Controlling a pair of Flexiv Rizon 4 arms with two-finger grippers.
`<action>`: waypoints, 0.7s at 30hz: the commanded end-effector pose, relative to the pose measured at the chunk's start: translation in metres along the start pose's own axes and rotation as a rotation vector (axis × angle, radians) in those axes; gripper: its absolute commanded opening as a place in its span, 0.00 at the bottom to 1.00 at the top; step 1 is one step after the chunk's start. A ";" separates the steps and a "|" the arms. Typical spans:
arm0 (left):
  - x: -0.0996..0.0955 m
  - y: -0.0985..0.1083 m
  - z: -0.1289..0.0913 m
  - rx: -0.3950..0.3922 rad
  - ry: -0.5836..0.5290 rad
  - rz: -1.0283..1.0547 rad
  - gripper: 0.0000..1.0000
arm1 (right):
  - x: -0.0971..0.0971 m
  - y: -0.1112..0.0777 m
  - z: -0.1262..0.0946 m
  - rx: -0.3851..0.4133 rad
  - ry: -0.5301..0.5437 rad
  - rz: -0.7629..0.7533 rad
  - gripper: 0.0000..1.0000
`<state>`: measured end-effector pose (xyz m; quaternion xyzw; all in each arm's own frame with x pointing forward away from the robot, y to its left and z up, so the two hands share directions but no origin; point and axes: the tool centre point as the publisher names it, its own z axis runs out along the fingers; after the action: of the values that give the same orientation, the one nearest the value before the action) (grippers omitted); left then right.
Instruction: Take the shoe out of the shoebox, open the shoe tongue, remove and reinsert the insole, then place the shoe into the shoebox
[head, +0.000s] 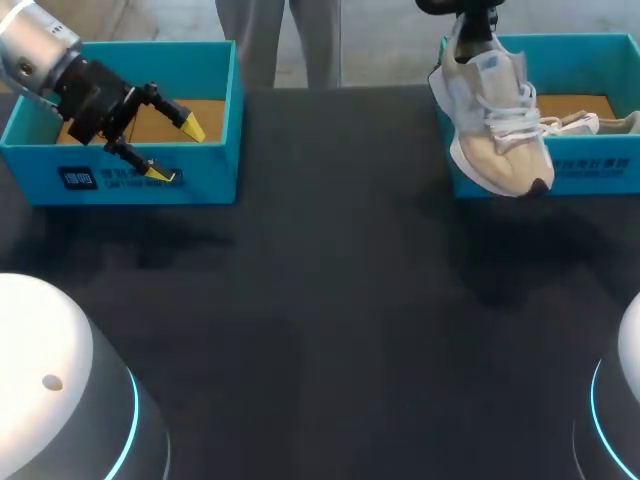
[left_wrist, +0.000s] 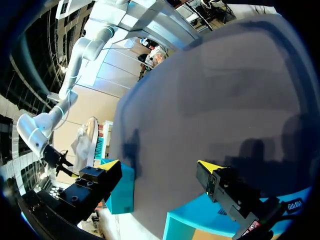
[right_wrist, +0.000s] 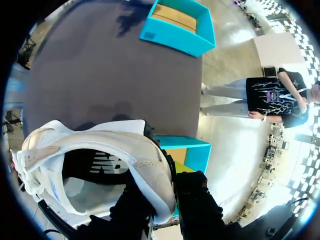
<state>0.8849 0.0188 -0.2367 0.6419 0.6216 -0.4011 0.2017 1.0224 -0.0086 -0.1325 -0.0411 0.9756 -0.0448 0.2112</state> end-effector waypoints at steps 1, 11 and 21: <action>0.000 0.000 0.000 0.000 0.002 0.000 1.00 | -0.005 -0.007 0.003 -0.001 0.000 -0.002 0.00; 0.000 0.000 0.000 0.000 0.002 0.000 1.00 | -0.042 -0.070 0.025 0.033 0.032 -0.055 0.00; 0.000 0.000 0.000 0.000 0.002 0.000 1.00 | -0.070 -0.134 0.056 0.062 0.045 0.009 0.00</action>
<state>0.8849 0.0188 -0.2368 0.6419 0.6216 -0.4011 0.2017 1.1037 -0.1309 -0.1369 -0.0271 0.9764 -0.0823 0.1980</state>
